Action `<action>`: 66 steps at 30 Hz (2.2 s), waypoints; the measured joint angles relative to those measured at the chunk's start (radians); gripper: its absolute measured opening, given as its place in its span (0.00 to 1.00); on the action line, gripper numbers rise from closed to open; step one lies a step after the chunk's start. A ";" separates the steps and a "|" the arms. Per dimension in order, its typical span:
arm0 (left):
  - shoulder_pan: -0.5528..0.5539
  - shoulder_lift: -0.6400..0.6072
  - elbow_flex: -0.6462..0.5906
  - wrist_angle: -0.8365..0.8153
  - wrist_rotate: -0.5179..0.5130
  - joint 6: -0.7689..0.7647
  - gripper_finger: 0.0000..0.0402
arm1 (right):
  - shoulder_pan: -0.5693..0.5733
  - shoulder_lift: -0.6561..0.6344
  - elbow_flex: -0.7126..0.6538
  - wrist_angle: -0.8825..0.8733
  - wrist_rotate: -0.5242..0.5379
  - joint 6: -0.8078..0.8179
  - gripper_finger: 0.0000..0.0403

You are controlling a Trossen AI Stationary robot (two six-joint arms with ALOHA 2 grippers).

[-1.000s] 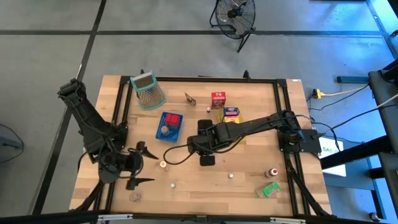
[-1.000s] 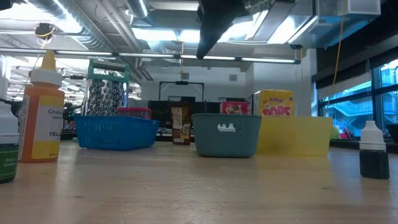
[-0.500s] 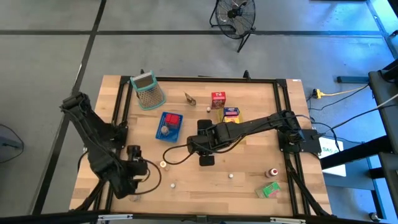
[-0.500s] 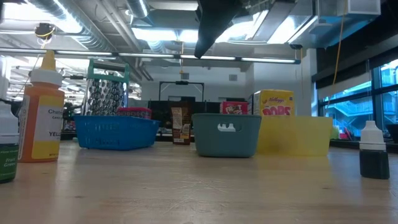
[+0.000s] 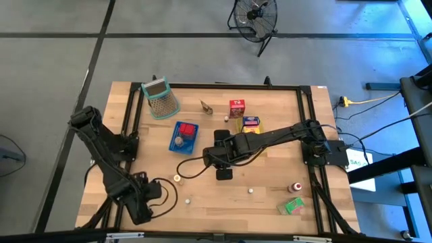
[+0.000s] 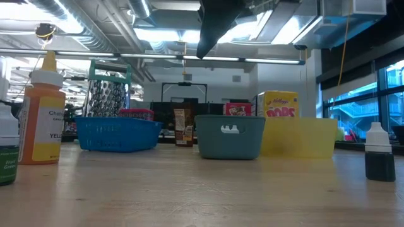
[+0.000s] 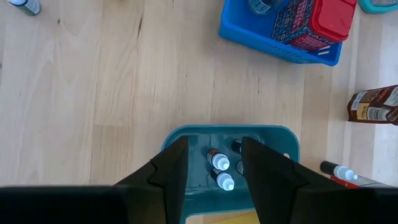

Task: Pick & Place Kitchen Items
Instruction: Put the brown seasoning bottle into the blue bin

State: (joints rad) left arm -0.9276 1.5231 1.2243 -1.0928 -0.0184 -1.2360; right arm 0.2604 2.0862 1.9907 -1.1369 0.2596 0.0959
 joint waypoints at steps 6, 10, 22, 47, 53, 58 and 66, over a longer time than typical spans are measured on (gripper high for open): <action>-0.019 0.003 0.000 -0.001 0.011 -0.080 0.96 | 0.000 0.000 0.000 0.003 0.000 -0.001 0.38; -0.029 0.003 0.000 -0.002 0.010 -0.153 0.96 | 0.000 0.000 0.000 0.003 0.000 -0.010 0.38; -0.053 0.003 -0.031 0.023 0.017 -0.331 0.96 | 0.009 0.000 0.000 0.020 -0.036 -0.030 0.38; -0.086 0.154 -0.032 0.127 0.147 -0.401 0.96 | 0.064 0.000 0.000 0.062 -0.184 0.109 0.38; -0.085 0.154 -0.032 0.132 0.090 -0.384 0.96 | 0.112 0.000 0.000 0.131 -0.185 0.125 0.38; -0.093 0.154 -0.032 0.134 0.073 -0.425 0.96 | 0.149 0.000 0.000 0.171 -0.185 0.159 0.38; -0.102 0.154 -0.032 0.155 0.056 -0.422 0.96 | 0.199 0.000 0.000 0.207 -0.185 0.197 0.38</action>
State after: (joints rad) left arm -1.0299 1.6775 1.1924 -0.9373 0.0375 -1.6580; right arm 0.4595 2.0861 1.9903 -0.9295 0.0750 0.2925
